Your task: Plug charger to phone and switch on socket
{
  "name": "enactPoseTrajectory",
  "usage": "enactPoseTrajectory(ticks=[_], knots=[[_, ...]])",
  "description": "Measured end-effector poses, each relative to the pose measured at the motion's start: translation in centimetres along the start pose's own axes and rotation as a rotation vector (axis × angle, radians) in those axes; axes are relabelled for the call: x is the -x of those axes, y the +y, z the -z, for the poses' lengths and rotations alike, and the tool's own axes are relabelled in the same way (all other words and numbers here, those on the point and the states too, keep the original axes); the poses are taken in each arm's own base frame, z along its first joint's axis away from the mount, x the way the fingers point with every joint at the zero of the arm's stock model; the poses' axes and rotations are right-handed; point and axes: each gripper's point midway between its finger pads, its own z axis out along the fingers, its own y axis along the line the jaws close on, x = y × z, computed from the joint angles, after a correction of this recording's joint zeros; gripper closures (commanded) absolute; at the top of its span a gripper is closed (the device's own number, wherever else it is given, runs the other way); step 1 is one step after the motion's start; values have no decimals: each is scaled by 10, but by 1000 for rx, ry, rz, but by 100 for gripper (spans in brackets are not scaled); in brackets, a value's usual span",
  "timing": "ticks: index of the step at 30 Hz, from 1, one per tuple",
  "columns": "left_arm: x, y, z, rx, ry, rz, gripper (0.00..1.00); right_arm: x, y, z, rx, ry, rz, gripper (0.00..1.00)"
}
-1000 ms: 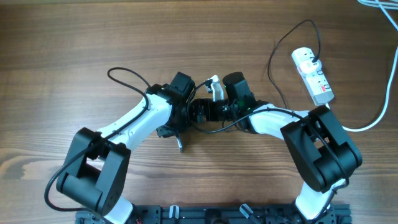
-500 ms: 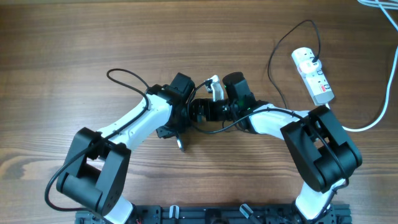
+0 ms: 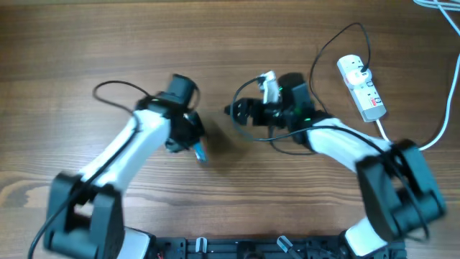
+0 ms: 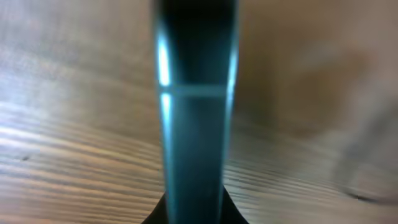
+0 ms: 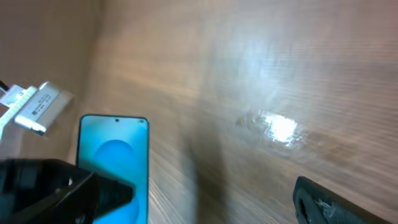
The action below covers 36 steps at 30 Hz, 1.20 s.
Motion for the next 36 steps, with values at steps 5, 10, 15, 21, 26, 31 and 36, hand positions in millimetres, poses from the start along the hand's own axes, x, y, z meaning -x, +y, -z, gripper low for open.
enactPoseTrajectory(ticks=[5, 10, 15, 21, 26, 31, 36], knots=[[36, -27, 42, -370, -24, -4, 96, -12, -13, 63, -171, 48, -13, 0], [50, -51, 72, -642, -29, -102, 96, -55, -69, 92, -493, 186, -43, 1], [53, -58, 76, -685, -52, -169, 96, -72, -94, 114, -669, 260, -27, 1], [64, -60, 70, -686, -86, -195, 96, -80, -112, 100, -720, 353, 71, 0], [67, -65, 52, -728, -80, -310, 96, -73, -111, 93, -731, 443, 73, 1], [68, -72, 45, -792, -71, -372, 96, -25, -84, 93, -726, 428, 84, 0], [60, -71, 33, -832, 6, -352, 96, -22, -92, 67, -720, 427, 117, 0]])
